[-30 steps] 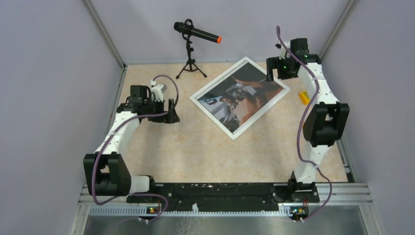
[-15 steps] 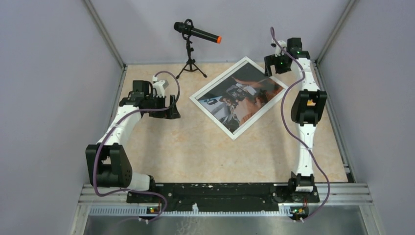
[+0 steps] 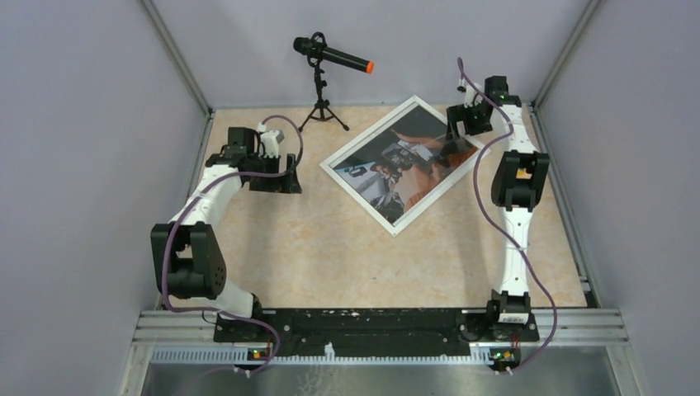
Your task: Take the photo out of the frame
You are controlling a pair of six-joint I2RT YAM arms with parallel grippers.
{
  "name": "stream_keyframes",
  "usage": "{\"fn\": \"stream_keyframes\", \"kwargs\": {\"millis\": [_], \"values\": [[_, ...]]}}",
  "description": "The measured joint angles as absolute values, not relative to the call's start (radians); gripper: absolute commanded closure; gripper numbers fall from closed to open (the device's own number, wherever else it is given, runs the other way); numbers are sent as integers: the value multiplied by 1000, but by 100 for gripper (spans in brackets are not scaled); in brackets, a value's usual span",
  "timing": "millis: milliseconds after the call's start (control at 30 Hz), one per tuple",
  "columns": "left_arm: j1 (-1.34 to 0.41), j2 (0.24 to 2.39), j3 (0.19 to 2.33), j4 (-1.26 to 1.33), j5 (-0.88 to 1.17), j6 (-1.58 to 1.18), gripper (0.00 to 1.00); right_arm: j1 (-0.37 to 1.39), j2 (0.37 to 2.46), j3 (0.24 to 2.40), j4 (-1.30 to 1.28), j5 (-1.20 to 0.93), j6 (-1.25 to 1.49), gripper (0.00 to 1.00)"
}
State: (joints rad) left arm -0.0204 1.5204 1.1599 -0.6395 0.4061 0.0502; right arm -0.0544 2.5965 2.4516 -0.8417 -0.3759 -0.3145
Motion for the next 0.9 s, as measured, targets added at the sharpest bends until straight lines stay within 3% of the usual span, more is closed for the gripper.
{"fn": "stream_keyframes", "kwargs": {"millis": [200, 333, 667, 900], "values": [[-13, 1573, 1206, -635, 415, 46, 1, -58, 2555, 2349, -847, -430, -362, 24], [-7, 1596, 1206, -617, 430, 28, 1, -63, 2447, 2162, -849, -467, -375, 36], [50, 1621, 1132, -533, 484, -28, 1, -41, 2077, 1533, -802, -553, -265, 38], [43, 1628, 1100, -530, 504, 8, 1, -32, 1900, 1237, -750, -639, -143, 35]]}}
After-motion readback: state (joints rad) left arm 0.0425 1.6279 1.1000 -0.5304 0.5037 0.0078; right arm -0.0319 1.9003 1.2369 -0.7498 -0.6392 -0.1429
